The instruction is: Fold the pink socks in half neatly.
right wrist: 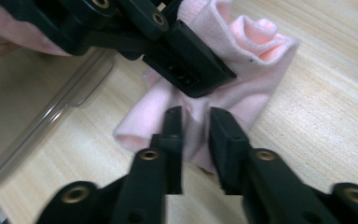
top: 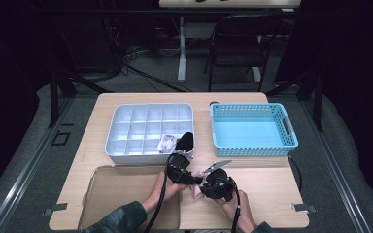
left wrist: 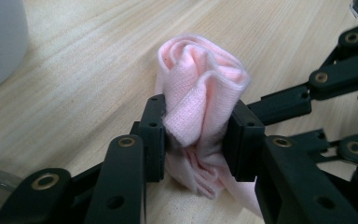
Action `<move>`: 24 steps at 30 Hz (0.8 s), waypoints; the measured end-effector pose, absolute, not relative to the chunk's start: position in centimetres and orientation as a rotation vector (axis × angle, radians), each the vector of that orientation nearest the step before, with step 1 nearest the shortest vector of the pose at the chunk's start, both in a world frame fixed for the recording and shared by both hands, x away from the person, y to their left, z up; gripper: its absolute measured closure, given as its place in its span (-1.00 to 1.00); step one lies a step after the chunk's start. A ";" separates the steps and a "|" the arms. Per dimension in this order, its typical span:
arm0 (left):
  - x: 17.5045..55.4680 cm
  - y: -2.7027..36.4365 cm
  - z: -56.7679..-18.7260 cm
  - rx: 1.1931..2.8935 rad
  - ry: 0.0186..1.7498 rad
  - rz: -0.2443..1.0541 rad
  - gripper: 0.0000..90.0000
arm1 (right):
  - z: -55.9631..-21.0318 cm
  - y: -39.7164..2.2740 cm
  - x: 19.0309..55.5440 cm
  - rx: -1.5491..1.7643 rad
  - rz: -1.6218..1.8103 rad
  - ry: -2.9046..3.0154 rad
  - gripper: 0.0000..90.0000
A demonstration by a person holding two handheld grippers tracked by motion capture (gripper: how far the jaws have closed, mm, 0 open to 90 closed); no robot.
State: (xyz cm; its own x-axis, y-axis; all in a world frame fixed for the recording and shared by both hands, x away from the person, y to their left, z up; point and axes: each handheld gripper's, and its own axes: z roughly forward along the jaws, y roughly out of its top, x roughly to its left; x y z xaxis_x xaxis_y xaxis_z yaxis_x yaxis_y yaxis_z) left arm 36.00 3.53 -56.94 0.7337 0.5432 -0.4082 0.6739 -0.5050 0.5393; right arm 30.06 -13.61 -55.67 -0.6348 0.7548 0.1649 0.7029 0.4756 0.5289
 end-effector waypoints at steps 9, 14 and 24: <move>35.8 3.5 -56.8 2.241 0.886 -0.210 0.50 | -54.1 -16.4 30.2 1.323 0.911 2.562 0.13; 35.8 3.6 -56.7 2.240 0.881 -0.212 0.52 | -54.1 -17.9 30.9 1.372 0.908 2.509 -0.23; 35.5 3.7 -56.1 2.227 0.861 -0.204 0.52 | -54.3 -19.1 31.7 1.427 0.886 2.468 -0.43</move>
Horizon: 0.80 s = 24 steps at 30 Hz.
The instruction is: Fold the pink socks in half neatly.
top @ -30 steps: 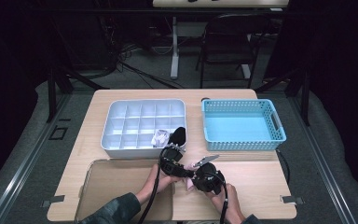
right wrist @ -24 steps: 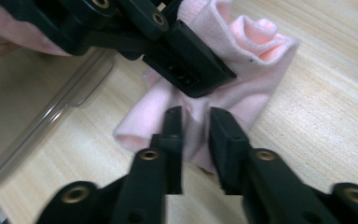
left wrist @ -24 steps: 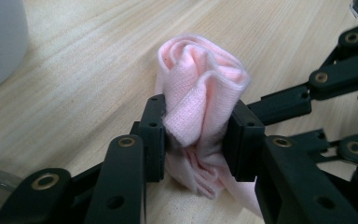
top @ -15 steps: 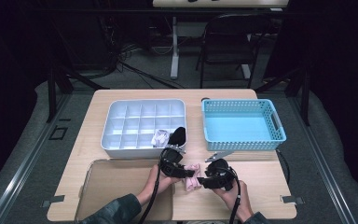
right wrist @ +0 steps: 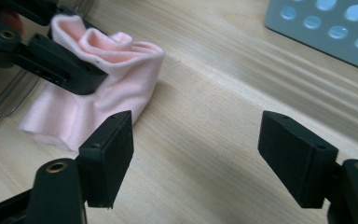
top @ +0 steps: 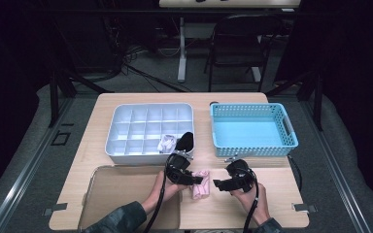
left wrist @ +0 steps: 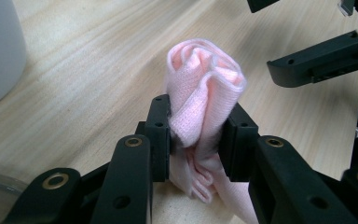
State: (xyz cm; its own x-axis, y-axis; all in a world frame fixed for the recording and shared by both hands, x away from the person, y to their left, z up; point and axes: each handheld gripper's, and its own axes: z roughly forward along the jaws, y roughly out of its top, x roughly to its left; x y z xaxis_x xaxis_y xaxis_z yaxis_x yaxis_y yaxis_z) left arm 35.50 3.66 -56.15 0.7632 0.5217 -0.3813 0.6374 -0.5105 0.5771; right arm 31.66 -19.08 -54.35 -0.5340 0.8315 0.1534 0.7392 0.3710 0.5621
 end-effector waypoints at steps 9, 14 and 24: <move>35.1 3.8 -55.1 2.223 0.798 -0.157 0.52 | -54.4 -19.5 31.9 1.436 0.841 2.444 -0.64; 34.8 3.9 -54.5 2.224 0.772 -0.124 0.52 | -54.5 -19.7 32.1 1.440 0.838 2.432 -0.69; 34.4 4.1 -53.6 2.221 0.750 -0.063 0.52 | -54.6 -20.0 32.3 1.445 0.813 2.441 -0.83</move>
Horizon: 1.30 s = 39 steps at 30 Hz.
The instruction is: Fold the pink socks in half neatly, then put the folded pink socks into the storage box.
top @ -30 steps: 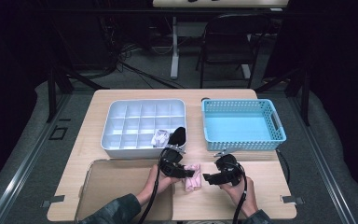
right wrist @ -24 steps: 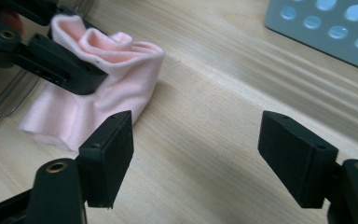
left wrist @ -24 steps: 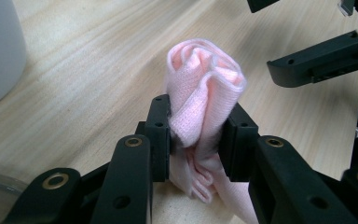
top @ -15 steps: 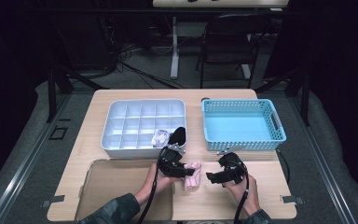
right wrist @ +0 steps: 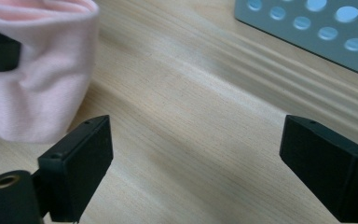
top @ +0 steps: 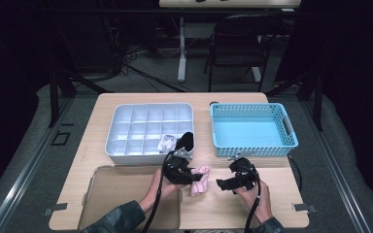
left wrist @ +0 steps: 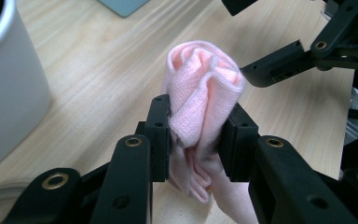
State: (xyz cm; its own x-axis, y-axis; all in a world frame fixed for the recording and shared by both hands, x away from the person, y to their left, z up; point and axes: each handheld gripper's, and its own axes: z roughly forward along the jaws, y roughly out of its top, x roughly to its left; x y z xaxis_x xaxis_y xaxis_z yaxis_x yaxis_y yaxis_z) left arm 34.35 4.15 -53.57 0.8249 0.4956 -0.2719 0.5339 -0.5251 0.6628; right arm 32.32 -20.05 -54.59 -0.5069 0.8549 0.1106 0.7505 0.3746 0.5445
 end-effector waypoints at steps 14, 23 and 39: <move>33.6 5.4 -51.5 2.187 0.679 0.081 0.52 | -54.7 -19.9 32.5 1.430 0.798 2.442 -0.85; 33.2 6.3 -50.1 2.180 0.659 0.184 0.52 | -54.9 -19.8 32.6 1.431 0.787 2.457 -0.92; 33.7 9.0 -47.8 2.101 0.695 0.269 0.52 | -55.0 -19.9 32.7 1.437 0.759 2.463 -1.00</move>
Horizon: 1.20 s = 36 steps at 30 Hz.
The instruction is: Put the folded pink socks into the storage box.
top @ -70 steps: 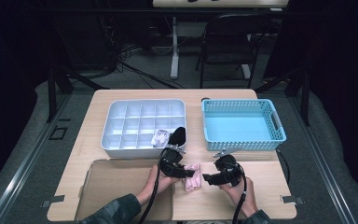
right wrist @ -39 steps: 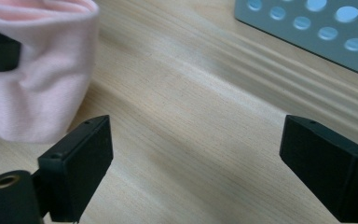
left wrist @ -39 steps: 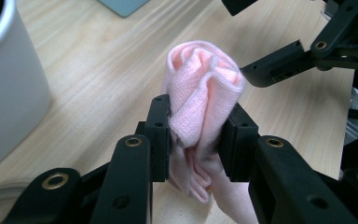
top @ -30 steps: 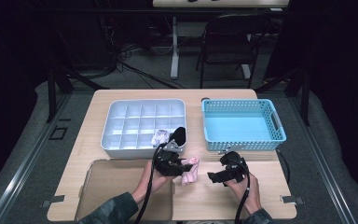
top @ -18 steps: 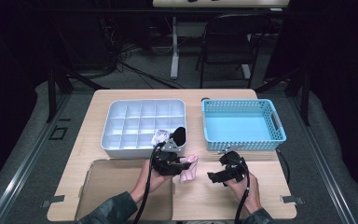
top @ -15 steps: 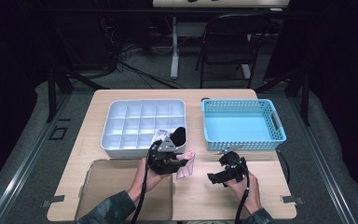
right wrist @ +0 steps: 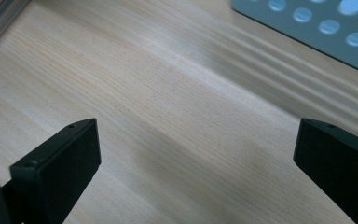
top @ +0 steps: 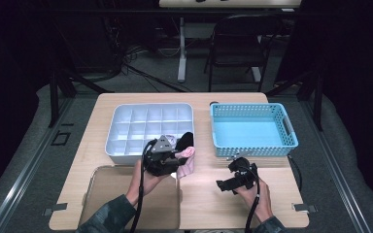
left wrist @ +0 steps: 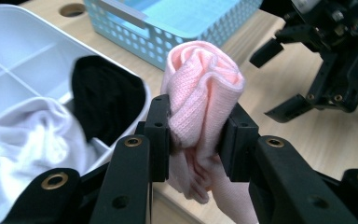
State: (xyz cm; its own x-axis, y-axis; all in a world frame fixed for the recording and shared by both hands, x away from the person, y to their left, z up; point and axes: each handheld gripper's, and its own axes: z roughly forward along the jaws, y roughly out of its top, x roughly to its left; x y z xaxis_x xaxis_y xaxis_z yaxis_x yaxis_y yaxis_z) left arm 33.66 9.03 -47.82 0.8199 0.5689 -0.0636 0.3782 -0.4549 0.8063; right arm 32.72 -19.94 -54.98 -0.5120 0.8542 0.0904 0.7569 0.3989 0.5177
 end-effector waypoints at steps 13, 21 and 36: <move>34.8 11.5 -46.7 2.049 0.767 0.359 0.51 | -55.1 -20.0 32.8 1.438 0.730 2.461 -1.00; 35.2 12.6 -46.2 2.019 0.793 0.402 0.52 | -55.2 -20.0 32.9 1.445 0.734 2.458 -1.00; 36.1 15.0 -45.6 1.958 0.870 0.492 0.52 | -55.3 -20.1 32.9 1.441 0.725 2.455 -1.00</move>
State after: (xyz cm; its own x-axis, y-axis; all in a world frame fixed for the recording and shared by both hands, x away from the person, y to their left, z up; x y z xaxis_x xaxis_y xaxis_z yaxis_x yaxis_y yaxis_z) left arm 36.07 14.97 -45.62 0.6718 0.7407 -0.0040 0.3783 -0.3385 0.8616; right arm 32.89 -20.07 -55.25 -0.5031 0.8614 0.0700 0.7613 0.4033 0.5077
